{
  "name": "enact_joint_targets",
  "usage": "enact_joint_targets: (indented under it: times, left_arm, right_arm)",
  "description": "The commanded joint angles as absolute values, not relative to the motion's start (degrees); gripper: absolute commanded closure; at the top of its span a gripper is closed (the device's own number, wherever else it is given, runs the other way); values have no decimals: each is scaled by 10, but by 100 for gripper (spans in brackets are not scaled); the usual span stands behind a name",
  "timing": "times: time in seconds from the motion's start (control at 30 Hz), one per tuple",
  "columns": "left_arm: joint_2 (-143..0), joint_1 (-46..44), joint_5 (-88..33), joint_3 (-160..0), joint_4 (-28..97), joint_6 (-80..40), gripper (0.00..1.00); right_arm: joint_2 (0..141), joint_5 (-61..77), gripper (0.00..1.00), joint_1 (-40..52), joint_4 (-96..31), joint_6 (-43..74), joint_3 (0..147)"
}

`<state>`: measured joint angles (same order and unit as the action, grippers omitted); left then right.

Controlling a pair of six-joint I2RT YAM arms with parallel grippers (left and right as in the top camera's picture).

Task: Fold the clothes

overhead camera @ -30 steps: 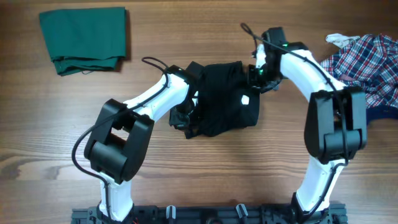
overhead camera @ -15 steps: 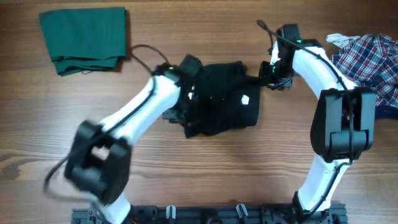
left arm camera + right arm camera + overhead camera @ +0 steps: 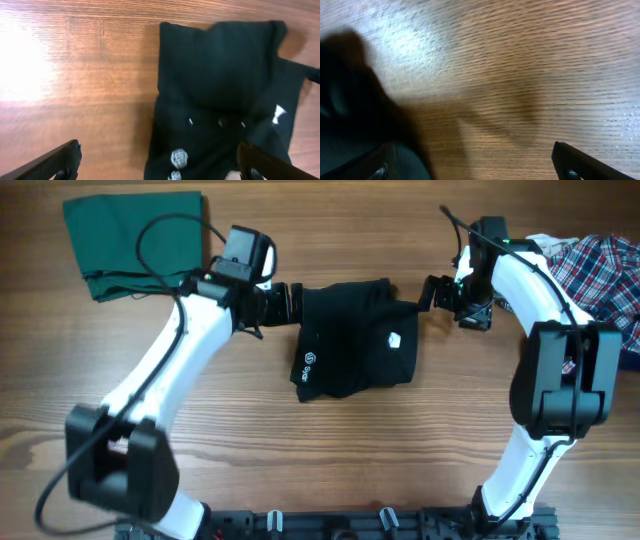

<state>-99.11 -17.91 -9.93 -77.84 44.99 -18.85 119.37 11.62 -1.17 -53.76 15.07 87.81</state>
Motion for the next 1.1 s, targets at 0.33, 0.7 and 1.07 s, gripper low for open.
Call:
enact_joint_targets:
  times: [0.33,0.7,1.07]
  left_arm:
    - [-1165,-148,-338,-777,381,-93,0]
    - [-1217,-157,-367,-777,356,-69,0]
    - [-1264,-215,-389,-777,332,-96,0]
  right_arm:
    - [1205,155,0,-137,-562,136,889]
    - [1205,149,0,-153,-544,154,889]
    - [1205,151,0,-154,-539,150,889]
